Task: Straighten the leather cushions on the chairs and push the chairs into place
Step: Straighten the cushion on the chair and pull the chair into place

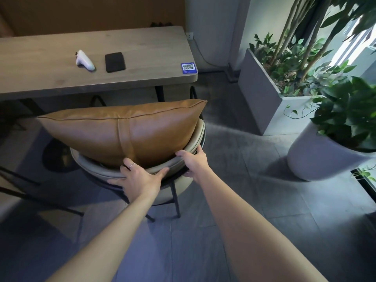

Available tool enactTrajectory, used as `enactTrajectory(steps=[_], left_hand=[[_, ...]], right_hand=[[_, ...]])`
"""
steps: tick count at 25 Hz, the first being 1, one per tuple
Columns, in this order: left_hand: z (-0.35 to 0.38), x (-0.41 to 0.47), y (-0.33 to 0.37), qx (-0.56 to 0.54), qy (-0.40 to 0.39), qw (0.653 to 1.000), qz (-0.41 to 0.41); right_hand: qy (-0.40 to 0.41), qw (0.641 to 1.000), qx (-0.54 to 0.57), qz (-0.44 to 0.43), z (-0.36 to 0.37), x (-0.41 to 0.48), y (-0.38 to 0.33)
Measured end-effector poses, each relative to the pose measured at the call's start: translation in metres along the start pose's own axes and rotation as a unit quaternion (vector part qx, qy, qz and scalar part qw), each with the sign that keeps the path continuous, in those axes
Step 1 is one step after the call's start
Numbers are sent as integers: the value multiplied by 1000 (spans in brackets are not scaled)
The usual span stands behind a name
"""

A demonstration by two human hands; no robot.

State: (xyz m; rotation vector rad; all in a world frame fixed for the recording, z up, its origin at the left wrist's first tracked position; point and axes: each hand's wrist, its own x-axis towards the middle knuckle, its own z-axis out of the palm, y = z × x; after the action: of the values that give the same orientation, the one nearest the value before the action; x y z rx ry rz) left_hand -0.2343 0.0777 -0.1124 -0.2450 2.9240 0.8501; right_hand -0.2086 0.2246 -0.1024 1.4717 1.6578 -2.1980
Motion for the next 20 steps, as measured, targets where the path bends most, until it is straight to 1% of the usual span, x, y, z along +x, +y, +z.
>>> enactTrajectory(steps=[9,15,20], left_hand=[[4,2,1,1,13,1000,15],[-1,4,0,-17,-16,1000,-1],[-4,3,-10,-15,-10,1000,18]], right_hand=[[-4,998,-65,-16,-1,4,-4],[-13,1000,-20,-18,-2,3,2],[-1,1000,-21,-20,1,-3,11]])
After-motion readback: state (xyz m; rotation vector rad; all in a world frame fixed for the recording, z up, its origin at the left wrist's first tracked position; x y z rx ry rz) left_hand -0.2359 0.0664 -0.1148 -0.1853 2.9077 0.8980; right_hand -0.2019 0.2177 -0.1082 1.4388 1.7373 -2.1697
